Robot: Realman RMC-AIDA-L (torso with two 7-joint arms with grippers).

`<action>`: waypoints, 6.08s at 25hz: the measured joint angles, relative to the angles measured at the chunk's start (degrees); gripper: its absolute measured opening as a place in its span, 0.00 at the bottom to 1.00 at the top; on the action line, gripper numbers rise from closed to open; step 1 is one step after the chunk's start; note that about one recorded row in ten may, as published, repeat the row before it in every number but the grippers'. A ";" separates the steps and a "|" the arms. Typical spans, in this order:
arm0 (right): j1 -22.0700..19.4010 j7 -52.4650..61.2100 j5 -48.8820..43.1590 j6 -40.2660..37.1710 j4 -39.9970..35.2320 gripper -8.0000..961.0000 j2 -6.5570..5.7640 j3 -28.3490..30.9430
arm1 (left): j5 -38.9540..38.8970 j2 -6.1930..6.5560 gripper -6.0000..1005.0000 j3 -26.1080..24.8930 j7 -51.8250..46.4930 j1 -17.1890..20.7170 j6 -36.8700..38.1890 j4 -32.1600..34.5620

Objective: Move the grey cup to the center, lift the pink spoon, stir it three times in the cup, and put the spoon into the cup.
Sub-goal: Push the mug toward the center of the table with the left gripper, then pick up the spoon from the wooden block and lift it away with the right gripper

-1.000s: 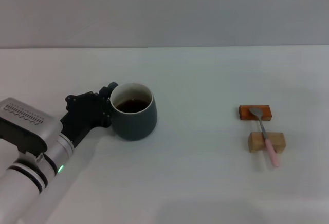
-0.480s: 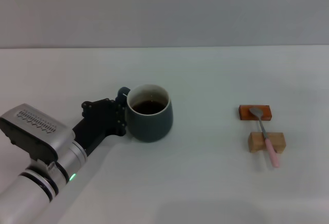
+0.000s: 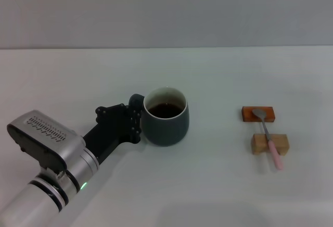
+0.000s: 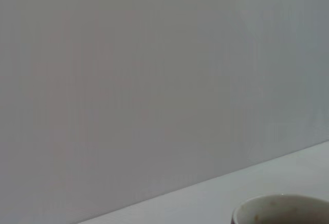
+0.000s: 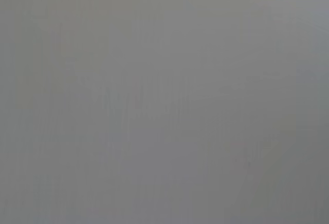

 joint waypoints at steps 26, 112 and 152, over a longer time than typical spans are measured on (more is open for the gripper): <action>-17.29 -19.08 19.59 -6.65 21.41 0.37 0.27 -26.56 | -3.96 2.09 0.01 -35.99 1.10 -0.26 12.37 -8.96; -13.74 -25.28 44.50 -5.62 31.48 0.69 -10.55 -64.07 | -4.00 1.32 0.01 -42.49 3.17 0.85 12.46 -9.63; -12.65 -23.73 45.50 -4.04 26.23 0.68 -8.17 -61.24 | -4.01 1.48 0.01 -42.31 3.18 1.82 13.06 -9.41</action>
